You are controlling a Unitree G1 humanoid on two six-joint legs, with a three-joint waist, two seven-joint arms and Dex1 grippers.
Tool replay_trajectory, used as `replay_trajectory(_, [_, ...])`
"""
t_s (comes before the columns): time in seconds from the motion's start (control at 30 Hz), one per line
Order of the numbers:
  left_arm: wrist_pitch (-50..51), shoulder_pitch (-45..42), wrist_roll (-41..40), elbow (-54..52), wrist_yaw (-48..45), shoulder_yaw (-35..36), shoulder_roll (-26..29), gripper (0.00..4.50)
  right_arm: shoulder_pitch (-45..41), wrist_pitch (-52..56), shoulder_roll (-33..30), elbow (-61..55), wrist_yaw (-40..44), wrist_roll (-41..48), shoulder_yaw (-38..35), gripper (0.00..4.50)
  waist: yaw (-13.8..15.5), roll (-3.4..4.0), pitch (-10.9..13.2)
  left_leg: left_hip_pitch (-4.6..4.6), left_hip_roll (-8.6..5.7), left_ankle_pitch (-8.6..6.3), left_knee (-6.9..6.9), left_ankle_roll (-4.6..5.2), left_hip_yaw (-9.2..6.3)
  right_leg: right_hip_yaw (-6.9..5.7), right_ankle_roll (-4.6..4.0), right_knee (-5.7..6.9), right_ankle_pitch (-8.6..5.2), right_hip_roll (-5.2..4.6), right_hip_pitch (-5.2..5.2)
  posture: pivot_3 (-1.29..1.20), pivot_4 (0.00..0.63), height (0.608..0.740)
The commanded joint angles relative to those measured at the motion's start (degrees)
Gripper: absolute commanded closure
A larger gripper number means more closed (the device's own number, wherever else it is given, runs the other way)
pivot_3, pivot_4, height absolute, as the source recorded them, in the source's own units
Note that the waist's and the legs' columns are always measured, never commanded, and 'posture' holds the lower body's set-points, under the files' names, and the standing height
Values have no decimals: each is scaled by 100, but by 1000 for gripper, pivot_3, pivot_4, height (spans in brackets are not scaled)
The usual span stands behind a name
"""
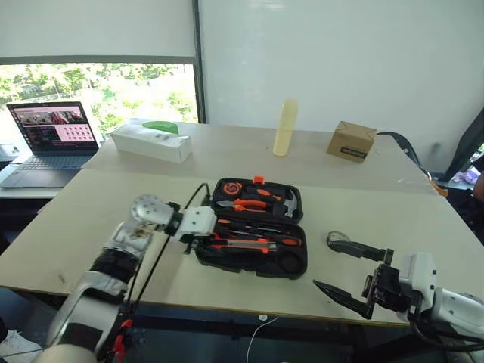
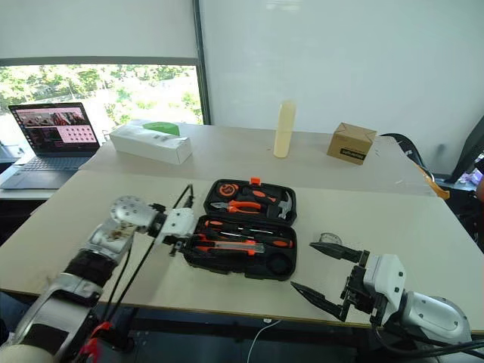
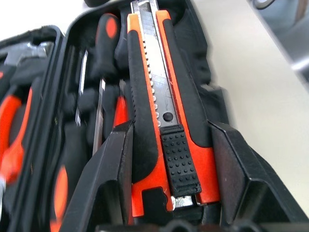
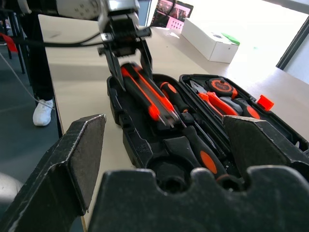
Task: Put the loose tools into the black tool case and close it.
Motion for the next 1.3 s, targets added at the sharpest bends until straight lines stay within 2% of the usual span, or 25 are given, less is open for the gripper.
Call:
replay_trajectory(0.03, [-465,-221,367,319,10,-211,5,2709,40,-109,62,-241,-135,-39,-132,0,-10,0,0,0,1,0,0,1,-2,0,0,0,0,0,-1,0,150,740])
replay_trajectory(0.3, [-693,-320,567,622,-83,-308,77,2709,155,-195,151,-283,-192,-104,-149,0,16,0,0,-1,0,-8,2,13,-3,-1,5,-2,-3,-4,0,0,150,740])
replay_trajectory(0.57, [-521,-12,437,310,-346,-264,414,2709,118,-298,235,-165,-188,-203,-88,0,-40,3,-1,5,9,-8,0,13,-3,1,3,1,-4,3,0,0,150,740])
replay_trajectory(1.07, [-128,71,465,50,-261,-395,79,2709,-18,-297,224,-32,-117,-216,-3,0,31,6,-3,4,-3,-10,4,18,-2,0,10,-2,-7,-7,8,0,150,740])
replay_trajectory(1.3, [544,99,459,-290,-246,-466,-61,2709,-59,-355,287,32,-134,-286,110,0,36,6,-3,4,-5,-11,6,18,-5,0,13,-2,-8,-8,10,0,150,740])
